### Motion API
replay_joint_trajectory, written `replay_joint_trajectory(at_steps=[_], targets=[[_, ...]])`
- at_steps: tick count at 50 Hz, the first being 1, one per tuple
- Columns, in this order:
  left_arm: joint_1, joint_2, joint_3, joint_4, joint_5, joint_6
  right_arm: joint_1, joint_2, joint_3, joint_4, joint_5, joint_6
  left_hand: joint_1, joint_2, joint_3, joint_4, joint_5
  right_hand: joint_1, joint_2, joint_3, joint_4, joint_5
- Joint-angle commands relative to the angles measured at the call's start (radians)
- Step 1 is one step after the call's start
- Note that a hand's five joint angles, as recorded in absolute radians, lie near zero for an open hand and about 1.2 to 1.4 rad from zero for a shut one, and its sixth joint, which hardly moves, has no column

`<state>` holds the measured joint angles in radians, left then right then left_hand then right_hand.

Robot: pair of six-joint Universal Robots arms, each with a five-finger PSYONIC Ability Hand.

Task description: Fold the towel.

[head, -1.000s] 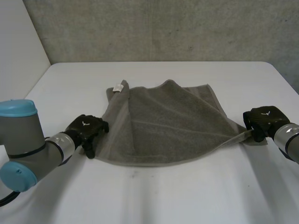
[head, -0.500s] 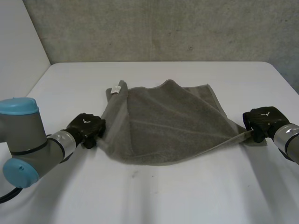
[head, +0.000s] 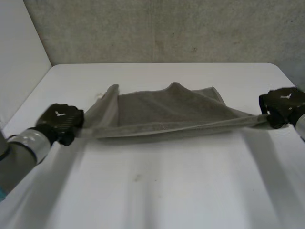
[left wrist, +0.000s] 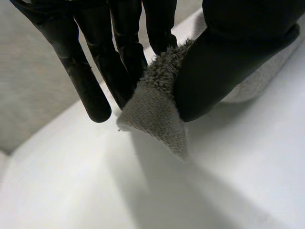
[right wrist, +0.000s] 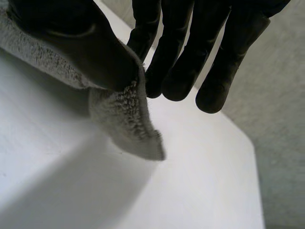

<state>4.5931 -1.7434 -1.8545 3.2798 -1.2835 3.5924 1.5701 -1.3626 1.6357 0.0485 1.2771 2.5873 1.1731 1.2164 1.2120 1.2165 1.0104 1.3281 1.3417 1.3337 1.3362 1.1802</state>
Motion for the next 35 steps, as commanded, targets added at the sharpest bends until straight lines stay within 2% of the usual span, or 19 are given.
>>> replay_joint_trajectory(at_steps=[1,7,13,16,18,21,23,24,26,27,29,32,34,35], targets=[[0.070,0.295,-0.135,-0.044,-0.008,0.003,-0.004,-0.194,-0.002,0.194,-0.013,-0.099,0.223,0.180,0.184,0.180,0.211,0.068,0.055,0.063,0.060,0.042],[0.096,0.429,-0.184,-0.152,0.003,0.006,-0.004,-0.282,0.015,0.333,-0.012,-0.220,0.223,0.180,0.184,0.180,0.211,0.068,0.055,0.063,0.060,0.042],[0.083,0.417,-0.195,-0.186,0.016,0.006,-0.002,-0.279,0.018,0.393,-0.010,-0.306,0.223,0.180,0.184,0.180,0.211,0.068,0.055,0.063,0.060,0.042],[0.078,0.338,-0.192,-0.177,0.024,0.006,-0.002,-0.239,0.013,0.390,-0.009,-0.358,0.223,0.180,0.184,0.180,0.211,0.068,0.055,0.063,0.060,0.042],[0.076,0.212,-0.157,-0.169,0.029,0.006,0.008,-0.131,-0.019,0.381,-0.002,-0.397,0.223,0.180,0.184,0.180,0.211,0.068,0.055,0.063,0.060,0.042],[0.072,0.140,-0.120,-0.164,0.029,0.011,0.011,-0.067,-0.056,0.378,-0.001,-0.401,0.223,0.180,0.184,0.180,0.211,0.068,0.055,0.063,0.060,0.042],[0.044,-0.002,-0.021,-0.163,0.024,0.014,0.014,0.058,-0.146,0.373,0.004,-0.394,0.223,0.180,0.184,0.180,0.211,0.068,0.055,0.063,0.060,0.042],[0.044,-0.002,-0.020,-0.163,0.024,0.014,0.014,0.059,-0.146,0.373,0.004,-0.394,0.223,0.180,0.184,0.180,0.211,0.068,0.055,0.063,0.060,0.042],[0.008,-0.143,0.113,-0.163,0.013,0.008,0.036,0.173,-0.245,0.357,0.010,-0.386,0.223,0.180,0.184,0.180,0.211,0.068,0.055,0.063,0.060,0.042],[0.007,-0.143,0.113,-0.163,0.013,0.008,0.036,0.174,-0.246,0.357,0.010,-0.386,0.223,0.180,0.184,0.180,0.211,0.068,0.055,0.063,0.060,0.042],[-0.011,-0.261,0.246,-0.166,0.006,-0.001,0.085,0.291,-0.368,0.312,0.028,-0.362,0.223,0.180,0.184,0.180,0.211,0.068,0.055,0.063,0.060,0.042],[-0.014,-0.317,0.311,-0.166,-0.005,-0.007,0.103,0.346,-0.427,0.289,0.045,-0.345,0.223,0.180,0.184,0.180,0.211,0.068,0.055,0.063,0.060,0.042],[-0.031,-0.422,0.450,-0.166,-0.048,-0.024,0.128,0.445,-0.532,0.249,0.086,-0.328,0.223,0.180,0.184,0.180,0.211,0.068,0.055,0.063,0.060,0.042],[-0.031,-0.423,0.451,-0.166,-0.048,-0.024,0.128,0.445,-0.533,0.249,0.087,-0.328,0.223,0.180,0.184,0.180,0.211,0.068,0.055,0.063,0.060,0.042]])
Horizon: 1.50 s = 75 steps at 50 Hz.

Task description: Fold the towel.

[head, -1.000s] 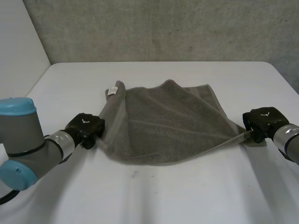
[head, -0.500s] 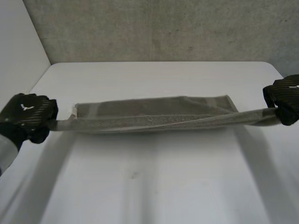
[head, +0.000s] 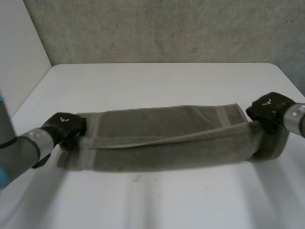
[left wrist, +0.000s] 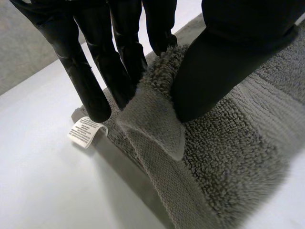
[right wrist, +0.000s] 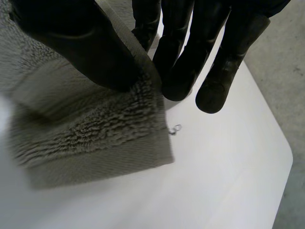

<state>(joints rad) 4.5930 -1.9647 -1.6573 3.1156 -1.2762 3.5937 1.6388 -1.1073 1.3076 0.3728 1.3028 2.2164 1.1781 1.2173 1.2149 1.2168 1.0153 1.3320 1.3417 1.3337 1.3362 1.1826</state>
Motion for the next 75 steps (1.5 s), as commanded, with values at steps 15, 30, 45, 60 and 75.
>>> replay_joint_trajectory(at_steps=[15,30,45,60,75], targets=[[-0.088,-0.522,0.752,-0.072,-0.153,-0.046,0.151,0.506,-0.606,-0.184,0.130,0.039,0.218,0.179,0.181,0.179,0.206,0.064,0.055,0.063,0.060,0.039],[-0.092,-0.548,0.785,-0.081,-0.210,-0.047,0.165,0.627,-0.763,-0.236,0.156,0.046,-0.606,-0.646,-0.643,-0.645,-0.618,-1.157,-1.167,-1.159,-1.162,-1.183],[-0.118,-0.278,0.555,-0.097,-0.244,-0.055,0.130,0.276,-0.448,-0.192,0.224,0.235,-0.976,-1.016,-1.013,-1.015,-0.988,-1.157,-1.167,-1.159,-1.162,-1.183],[-0.079,-0.013,0.055,0.052,-0.131,-0.058,0.044,-0.029,0.181,-0.239,0.101,0.363,-0.859,-0.898,-0.896,-0.898,-0.871,-0.980,-0.990,-0.982,-0.984,-1.005],[-0.034,0.021,-0.087,0.149,-0.094,-0.056,-0.045,0.081,0.297,-0.471,-0.013,0.396,-0.859,-0.898,-0.896,-0.898,-0.871,-0.704,-0.714,-0.706,-0.708,-0.729]])
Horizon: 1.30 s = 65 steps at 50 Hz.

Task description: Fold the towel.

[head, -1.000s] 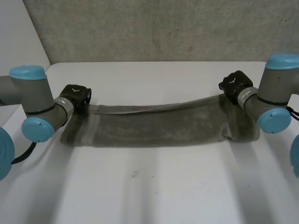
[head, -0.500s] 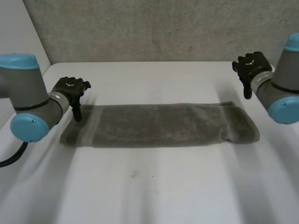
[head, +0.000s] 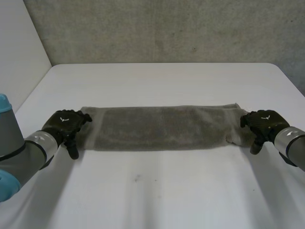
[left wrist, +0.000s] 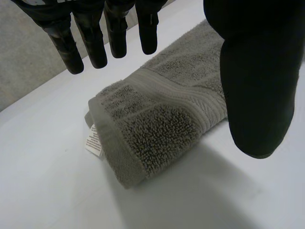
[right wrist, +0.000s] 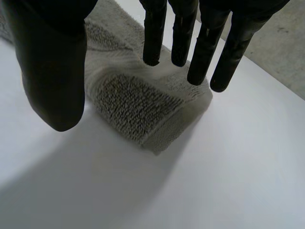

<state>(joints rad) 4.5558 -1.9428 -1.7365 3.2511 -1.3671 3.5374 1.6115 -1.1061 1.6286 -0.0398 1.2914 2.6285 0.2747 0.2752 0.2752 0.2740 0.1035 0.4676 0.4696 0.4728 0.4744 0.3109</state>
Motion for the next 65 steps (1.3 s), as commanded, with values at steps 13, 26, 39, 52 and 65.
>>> replay_joint_trajectory(at_steps=[13,26,39,52,65], targets=[[0.003,0.018,-0.028,0.038,-0.003,-0.002,-0.143,0.115,-0.196,-0.046,0.195,-0.200,0.033,0.032,0.032,0.033,0.029,0.929,0.927,0.923,0.922,0.911],[0.002,0.073,-0.032,0.036,-0.004,-0.009,0.193,0.037,-0.338,-0.052,0.233,-0.412,0.024,0.023,0.024,0.025,0.021,0.929,0.927,0.923,0.922,0.911],[-0.020,0.096,-0.029,0.036,-0.006,-0.055,0.766,0.282,-0.501,-0.134,0.223,-0.436,0.021,0.020,0.021,0.022,0.018,0.929,0.927,0.923,0.922,0.911],[-0.046,0.101,-0.017,0.038,-0.006,-0.071,0.847,0.402,-0.601,-0.129,0.207,-0.418,0.021,0.020,0.021,0.022,0.018,0.929,0.927,0.923,0.922,0.911],[-0.051,0.097,0.018,0.038,-0.010,-0.120,0.866,0.433,-0.604,-0.063,-0.018,-0.369,0.021,0.020,0.021,0.022,0.018,0.929,0.927,0.923,0.922,0.911]])
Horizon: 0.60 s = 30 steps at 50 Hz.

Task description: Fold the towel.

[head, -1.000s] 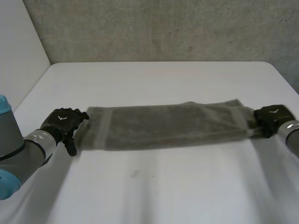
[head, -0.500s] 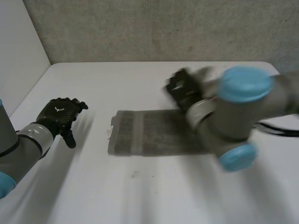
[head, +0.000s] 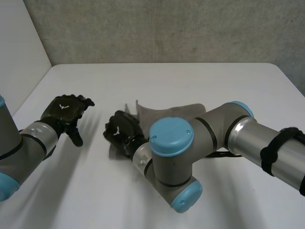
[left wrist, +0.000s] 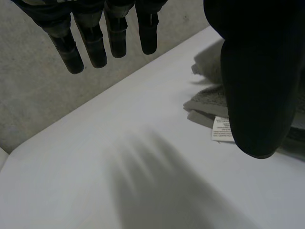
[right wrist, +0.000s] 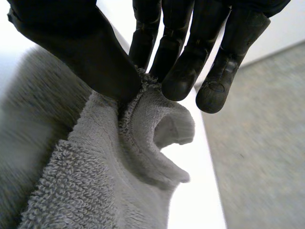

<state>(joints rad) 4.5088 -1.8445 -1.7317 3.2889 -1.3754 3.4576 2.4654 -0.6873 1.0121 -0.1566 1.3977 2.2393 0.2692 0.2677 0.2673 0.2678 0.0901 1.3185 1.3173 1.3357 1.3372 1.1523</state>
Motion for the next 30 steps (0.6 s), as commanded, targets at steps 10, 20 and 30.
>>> replay_joint_trajectory(at_steps=[10,20,30], targets=[[-0.051,-0.010,0.043,0.000,-0.002,-0.075,-0.119,-0.214,0.224,0.081,-0.132,0.211,0.012,0.013,0.014,0.013,0.016,-1.144,-1.143,-1.161,-1.163,-1.152],[-0.151,-0.093,0.113,0.000,-0.011,-0.113,-0.396,-0.383,0.480,0.077,-0.131,0.554,0.012,0.013,0.014,0.013,0.016,-1.144,-1.143,-1.161,-1.163,-1.152],[-0.191,-0.144,0.126,-0.002,-0.030,-0.121,-0.526,-0.328,0.592,0.043,-0.048,0.401,0.012,0.013,0.014,0.013,0.016,-0.540,-0.539,-0.557,-0.558,-0.548]])
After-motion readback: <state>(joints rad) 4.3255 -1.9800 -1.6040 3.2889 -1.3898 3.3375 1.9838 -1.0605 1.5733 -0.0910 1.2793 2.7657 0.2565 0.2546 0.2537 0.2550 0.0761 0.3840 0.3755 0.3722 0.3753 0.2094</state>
